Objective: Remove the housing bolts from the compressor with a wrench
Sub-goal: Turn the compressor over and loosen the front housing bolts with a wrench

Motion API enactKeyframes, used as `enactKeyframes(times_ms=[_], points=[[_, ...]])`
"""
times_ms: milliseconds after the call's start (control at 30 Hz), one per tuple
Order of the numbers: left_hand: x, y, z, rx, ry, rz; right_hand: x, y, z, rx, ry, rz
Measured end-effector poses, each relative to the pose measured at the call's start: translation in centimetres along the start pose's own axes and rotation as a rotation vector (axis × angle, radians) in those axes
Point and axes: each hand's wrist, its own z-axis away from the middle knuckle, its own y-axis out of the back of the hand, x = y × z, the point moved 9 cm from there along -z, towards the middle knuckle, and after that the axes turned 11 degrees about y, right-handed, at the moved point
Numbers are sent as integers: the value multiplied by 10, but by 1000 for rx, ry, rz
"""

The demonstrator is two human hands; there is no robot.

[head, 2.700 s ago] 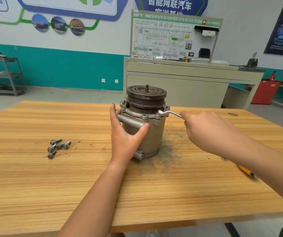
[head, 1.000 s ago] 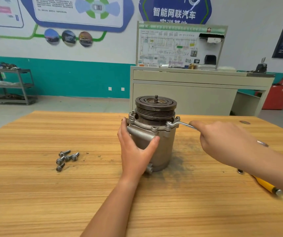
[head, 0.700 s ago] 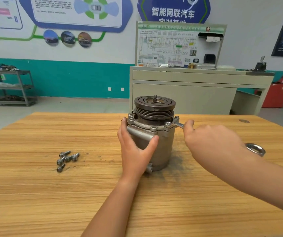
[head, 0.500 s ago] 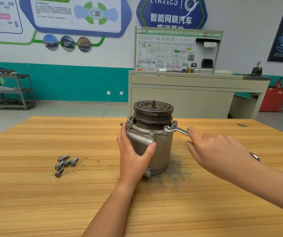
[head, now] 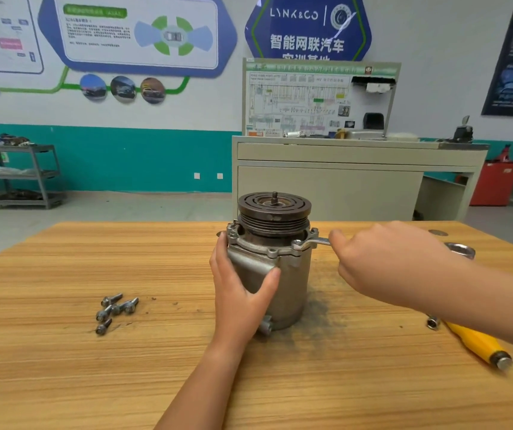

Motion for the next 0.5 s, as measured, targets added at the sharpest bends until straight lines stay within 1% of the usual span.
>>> enactKeyframes(times_ms=[133, 267, 367, 500], points=[[-2, 0, 0, 4, 0, -2, 15, -7, -4, 9, 67, -43], [-1, 1, -2, -5, 7, -5, 41, -19, -23, 34, 174, 109], [-1, 4, -5, 8, -6, -26, 45, -35, -34, 77, 151, 44], [1, 3, -5, 7, -9, -26, 40, -48, -49, 223, 112, -38]])
